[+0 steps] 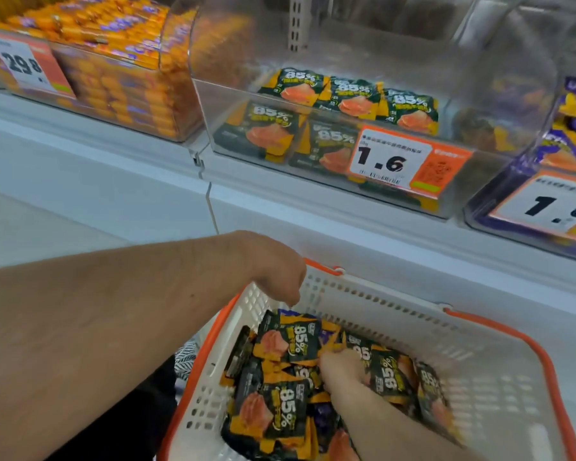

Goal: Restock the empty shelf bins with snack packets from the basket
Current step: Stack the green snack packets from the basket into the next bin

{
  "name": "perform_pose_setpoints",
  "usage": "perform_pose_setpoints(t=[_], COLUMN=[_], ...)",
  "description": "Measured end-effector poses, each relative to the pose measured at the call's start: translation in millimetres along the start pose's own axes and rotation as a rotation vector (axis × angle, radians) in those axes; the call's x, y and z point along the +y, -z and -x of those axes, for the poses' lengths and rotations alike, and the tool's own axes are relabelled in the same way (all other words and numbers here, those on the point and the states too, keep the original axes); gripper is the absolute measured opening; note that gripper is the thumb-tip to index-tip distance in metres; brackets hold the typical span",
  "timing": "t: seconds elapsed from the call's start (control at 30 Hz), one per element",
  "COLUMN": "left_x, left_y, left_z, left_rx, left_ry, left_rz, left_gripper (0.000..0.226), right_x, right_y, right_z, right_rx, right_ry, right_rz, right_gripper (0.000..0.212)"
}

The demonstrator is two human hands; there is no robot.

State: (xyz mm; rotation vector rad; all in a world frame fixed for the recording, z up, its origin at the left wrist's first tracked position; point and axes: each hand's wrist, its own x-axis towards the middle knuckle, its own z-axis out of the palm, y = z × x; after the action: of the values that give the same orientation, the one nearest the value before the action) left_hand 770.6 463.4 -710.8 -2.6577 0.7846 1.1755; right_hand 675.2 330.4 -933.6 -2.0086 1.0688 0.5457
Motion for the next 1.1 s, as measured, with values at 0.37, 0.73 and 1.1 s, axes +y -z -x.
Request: perform_pose_setpoints(t=[0.37, 0.73, 1.1], left_x=[-6.3, -28.9, -65.1], left_y=[11.1, 41.2, 61.9], left_z=[-5.4, 31.7, 83.3], left_rx=[0.046, 0.257, 0.253], left_ry=[-0.013, 0.003, -0.110], left_rz=[0.033, 0.207, 0.640], left_gripper=[0.034, 0.048, 0.046], right_x=[-21.2, -103.4, -184.4], right_y=[-2.9, 99.3, 174.3], right_z=[2.8, 70.0, 166.8], right_rx=[-0.159, -0.073, -0.001], right_ry=[-0.004, 0.528, 0.965], right_rz=[-0.296, -0.007, -0.321], right_gripper=[0.021, 0.028, 0.032])
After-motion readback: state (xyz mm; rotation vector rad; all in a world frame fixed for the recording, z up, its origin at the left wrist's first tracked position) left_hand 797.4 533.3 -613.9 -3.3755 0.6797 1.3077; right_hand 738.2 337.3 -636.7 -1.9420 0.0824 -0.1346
